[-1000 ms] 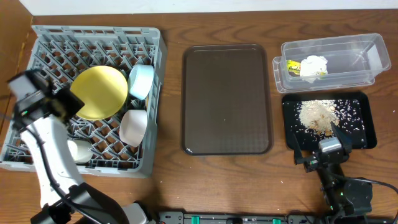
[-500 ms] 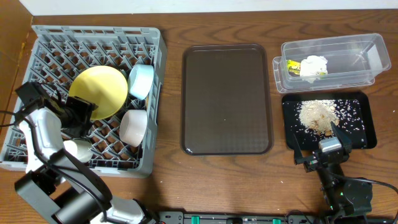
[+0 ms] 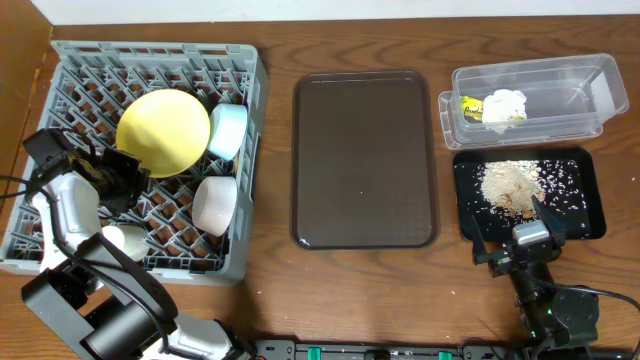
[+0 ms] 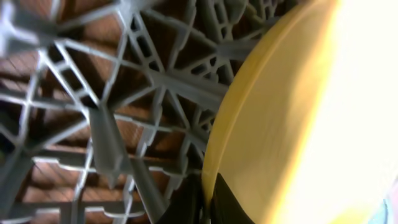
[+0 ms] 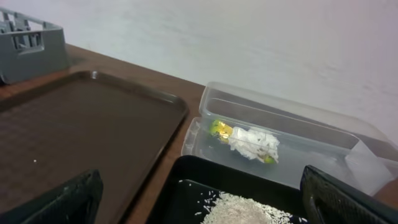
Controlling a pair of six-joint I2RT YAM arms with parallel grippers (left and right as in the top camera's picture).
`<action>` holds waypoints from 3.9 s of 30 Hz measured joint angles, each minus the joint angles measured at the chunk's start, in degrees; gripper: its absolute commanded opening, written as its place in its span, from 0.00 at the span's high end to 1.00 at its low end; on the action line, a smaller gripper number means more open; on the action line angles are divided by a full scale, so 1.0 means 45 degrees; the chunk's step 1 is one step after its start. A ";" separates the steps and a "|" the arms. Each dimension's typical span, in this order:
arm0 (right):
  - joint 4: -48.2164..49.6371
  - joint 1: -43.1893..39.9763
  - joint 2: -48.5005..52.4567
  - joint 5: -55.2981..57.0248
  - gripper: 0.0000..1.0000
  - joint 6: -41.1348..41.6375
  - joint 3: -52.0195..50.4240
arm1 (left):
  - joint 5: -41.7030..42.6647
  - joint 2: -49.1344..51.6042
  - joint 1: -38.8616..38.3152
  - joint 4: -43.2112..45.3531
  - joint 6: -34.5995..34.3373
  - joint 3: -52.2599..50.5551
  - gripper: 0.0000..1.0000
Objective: Sort waste into correct bins and load items into the dishwasher
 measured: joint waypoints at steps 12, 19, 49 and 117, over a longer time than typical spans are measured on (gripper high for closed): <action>0.0005 0.0000 0.0000 0.0005 0.01 0.0000 0.0000 | -0.3555 -0.2603 -0.0024 0.1277 0.2361 -0.0063 0.93; 0.0005 0.0000 0.0000 0.0005 0.01 0.0000 0.0000 | -0.5421 -0.2686 -0.0321 0.1579 0.4425 -0.0063 0.93; 0.0005 0.0000 0.0000 0.0005 0.01 0.0000 0.0000 | -1.2036 -0.2686 -0.5955 0.3444 1.1021 -0.0063 0.92; 0.0005 0.0000 0.0000 0.0005 0.01 0.0000 0.0000 | -0.5906 -1.4440 -1.1584 0.2438 0.5192 -0.4857 0.06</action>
